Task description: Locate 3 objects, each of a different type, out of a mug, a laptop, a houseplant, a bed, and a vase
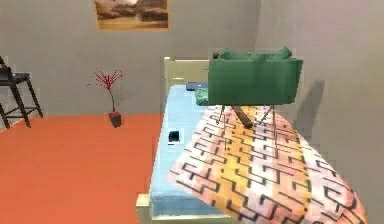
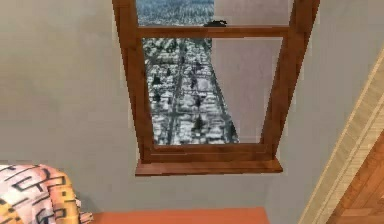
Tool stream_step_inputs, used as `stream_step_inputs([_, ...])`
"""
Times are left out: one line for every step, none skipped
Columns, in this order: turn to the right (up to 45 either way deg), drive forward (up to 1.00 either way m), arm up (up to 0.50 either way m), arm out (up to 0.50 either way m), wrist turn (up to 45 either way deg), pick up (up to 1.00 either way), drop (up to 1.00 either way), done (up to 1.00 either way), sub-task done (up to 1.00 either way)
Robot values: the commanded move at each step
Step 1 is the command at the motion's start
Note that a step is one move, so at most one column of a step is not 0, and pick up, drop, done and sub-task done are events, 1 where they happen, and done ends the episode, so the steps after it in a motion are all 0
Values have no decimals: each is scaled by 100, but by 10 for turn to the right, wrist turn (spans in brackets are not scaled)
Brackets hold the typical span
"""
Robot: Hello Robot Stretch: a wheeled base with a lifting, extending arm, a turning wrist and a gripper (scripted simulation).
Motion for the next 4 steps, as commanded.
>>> stream_step_inputs([0, 0, 0, 0, 0, 0, 0, 0, 100])
stream_step_inputs([-450, 0, 0, 0, 0, 0, 0, 0, 0])
stream_step_inputs([-450, 0, 0, 0, 0, 0, 0, 0, 0])
stream_step_inputs([-30, 0, 0, 0, 0, 0, 0, 0, 0])
